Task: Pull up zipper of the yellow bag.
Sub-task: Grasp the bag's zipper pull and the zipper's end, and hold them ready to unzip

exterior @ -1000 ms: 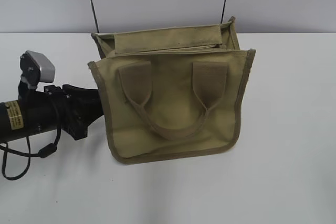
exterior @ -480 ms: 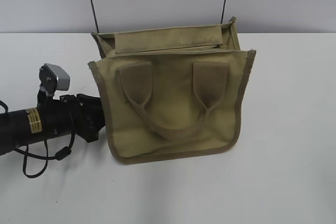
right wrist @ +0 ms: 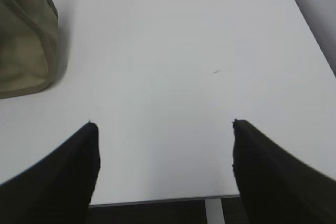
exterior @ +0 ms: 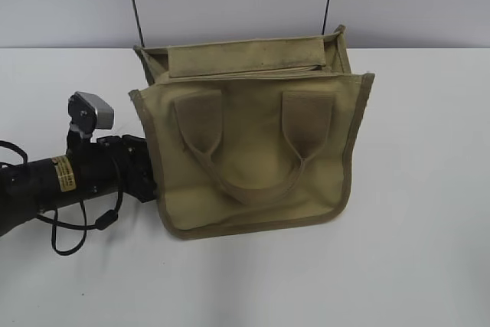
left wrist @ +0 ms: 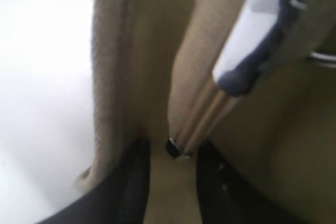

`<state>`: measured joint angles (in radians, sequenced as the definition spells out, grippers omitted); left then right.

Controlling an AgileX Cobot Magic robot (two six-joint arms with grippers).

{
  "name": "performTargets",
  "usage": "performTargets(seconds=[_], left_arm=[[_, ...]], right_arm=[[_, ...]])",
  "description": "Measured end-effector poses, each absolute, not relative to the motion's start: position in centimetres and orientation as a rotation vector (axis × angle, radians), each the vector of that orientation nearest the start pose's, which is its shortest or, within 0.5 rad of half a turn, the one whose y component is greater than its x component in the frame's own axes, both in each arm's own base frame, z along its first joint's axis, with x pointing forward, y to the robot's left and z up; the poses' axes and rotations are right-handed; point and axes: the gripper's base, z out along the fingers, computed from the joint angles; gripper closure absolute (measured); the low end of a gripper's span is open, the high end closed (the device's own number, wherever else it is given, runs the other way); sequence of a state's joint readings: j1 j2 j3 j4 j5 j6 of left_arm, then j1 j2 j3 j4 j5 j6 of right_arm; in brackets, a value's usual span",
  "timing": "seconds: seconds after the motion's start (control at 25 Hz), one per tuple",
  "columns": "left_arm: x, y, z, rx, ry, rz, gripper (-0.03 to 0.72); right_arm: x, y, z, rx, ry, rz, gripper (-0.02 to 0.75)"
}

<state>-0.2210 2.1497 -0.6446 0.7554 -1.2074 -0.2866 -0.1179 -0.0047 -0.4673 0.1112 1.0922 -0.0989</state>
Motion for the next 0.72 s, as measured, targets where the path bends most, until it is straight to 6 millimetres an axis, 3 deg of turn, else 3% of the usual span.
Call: performTargets(seconds=[0.48,0.6,0.72], left_arm=[[29.7,-12.3,7.8,0.658,1.746,-0.748,0.463],[29.9,-12.2,8.3,0.635,1.735,-0.733,0.537],[29.8,-12.3,8.3,0.649,1.732,-0.74,0.658]], right_arm=[[-0.3,0.9,26.6,0.015,2.098,0.004,0.16],[-0.3,0.9,26.6,0.015,2.098,0.004,0.16],[-0.3,0.9,26.6,0.015,2.098,0.004,0.16]])
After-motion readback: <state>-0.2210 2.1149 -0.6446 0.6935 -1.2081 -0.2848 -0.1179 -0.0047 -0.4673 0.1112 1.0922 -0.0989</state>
